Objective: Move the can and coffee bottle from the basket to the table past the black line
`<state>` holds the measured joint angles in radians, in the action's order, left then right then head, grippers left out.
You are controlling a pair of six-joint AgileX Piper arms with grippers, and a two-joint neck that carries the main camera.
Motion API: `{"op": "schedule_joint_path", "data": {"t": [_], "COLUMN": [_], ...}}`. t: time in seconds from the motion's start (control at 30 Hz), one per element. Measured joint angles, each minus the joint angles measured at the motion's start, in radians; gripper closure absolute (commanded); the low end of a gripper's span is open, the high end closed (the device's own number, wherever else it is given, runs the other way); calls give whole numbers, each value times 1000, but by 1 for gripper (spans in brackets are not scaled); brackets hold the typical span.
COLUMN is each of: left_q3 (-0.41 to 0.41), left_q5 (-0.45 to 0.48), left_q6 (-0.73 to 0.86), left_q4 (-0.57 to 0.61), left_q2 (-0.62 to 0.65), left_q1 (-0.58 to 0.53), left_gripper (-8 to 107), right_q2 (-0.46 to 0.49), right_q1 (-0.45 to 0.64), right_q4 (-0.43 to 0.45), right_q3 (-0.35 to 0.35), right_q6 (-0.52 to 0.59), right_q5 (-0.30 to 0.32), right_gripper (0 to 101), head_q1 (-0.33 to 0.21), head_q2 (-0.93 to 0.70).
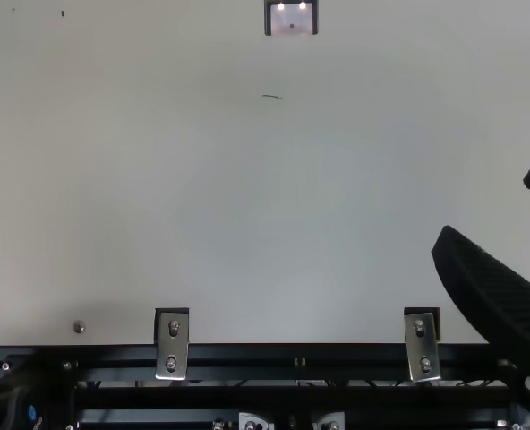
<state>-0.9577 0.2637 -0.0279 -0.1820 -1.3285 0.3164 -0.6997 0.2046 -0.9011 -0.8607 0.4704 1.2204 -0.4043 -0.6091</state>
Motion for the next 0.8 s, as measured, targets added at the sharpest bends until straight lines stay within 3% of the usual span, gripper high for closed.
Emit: {"op": "schedule_joint_path", "data": {"t": [0.53, 0.8], "left_q3": [-230, -321], "left_q5": [172, 247], "left_q6": [74, 197], "left_q4": [-6, 95], "left_q2": [-366, -509], "left_q1": [100, 142], "left_gripper": [9, 9], "right_q2": [0, 0], "right_q1": [0, 0], "right_q4": [0, 0], "right_q3": [0, 0], "right_q6": [0, 0], "right_q5": [0, 0], "right_gripper": [0, 0], "head_q1": [-5, -5], "head_q2": [0, 0]}}
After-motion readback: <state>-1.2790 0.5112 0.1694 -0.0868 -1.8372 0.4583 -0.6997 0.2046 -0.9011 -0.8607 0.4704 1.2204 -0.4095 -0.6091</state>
